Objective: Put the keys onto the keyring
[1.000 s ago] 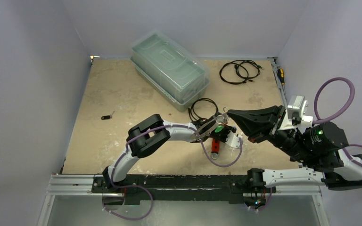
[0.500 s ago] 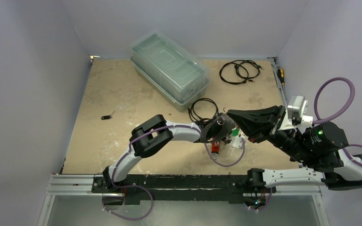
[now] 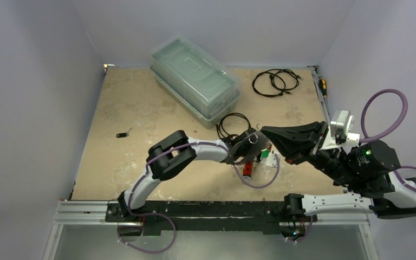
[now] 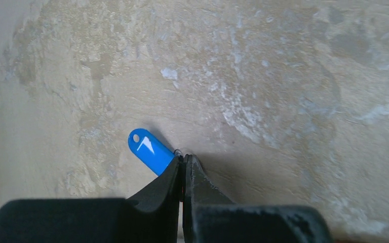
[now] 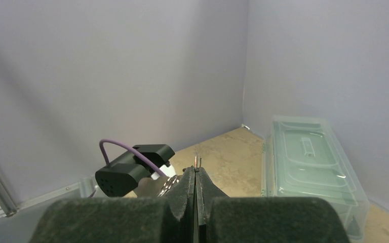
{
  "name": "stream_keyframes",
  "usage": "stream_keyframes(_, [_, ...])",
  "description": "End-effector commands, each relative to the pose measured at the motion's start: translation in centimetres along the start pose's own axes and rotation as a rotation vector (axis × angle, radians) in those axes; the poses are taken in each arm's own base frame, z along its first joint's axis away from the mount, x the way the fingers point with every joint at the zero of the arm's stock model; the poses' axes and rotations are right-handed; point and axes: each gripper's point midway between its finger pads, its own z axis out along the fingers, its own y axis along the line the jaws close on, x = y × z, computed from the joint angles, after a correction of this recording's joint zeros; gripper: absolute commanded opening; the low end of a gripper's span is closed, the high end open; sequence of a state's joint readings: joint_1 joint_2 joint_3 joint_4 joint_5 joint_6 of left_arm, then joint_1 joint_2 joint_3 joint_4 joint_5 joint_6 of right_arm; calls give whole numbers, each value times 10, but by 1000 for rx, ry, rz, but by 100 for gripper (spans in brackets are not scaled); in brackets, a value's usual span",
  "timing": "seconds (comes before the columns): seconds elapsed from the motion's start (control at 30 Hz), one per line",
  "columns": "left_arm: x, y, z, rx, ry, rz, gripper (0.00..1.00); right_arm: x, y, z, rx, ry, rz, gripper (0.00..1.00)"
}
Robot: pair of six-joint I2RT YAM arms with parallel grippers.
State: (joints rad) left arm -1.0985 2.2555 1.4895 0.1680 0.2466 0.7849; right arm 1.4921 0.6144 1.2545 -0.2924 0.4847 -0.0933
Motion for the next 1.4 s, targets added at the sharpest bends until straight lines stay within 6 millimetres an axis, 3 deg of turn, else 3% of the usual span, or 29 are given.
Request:
stream_keyframes(0.0, [-31, -10, -23, 62, -116, -104, 0, -18, -4, -3, 12, -63, 33, 0])
stream_keyframes(0.23, [-54, -6, -46, 45, -204, -168, 0, -21, -4, -2, 9, -72, 25, 0])
stream_keyframes(0.47, [-90, 5, -80, 22, -364, -243, 0, -23, -4, -2, 10, -78, 23, 0])
stream_keyframes(0.7, [-106, 11, -112, -2, -417, -276, 0, -24, -5, -2, 11, -86, 18, 0])
stream_keyframes(1.17, [-107, 17, -203, -145, -327, -299, 0, -18, -1, 7, 18, -124, -8, 0])
stream_keyframes(1.37, [-86, 6, -216, -186, -271, -338, 0, -33, 9, 9, -33, -184, 12, 0])
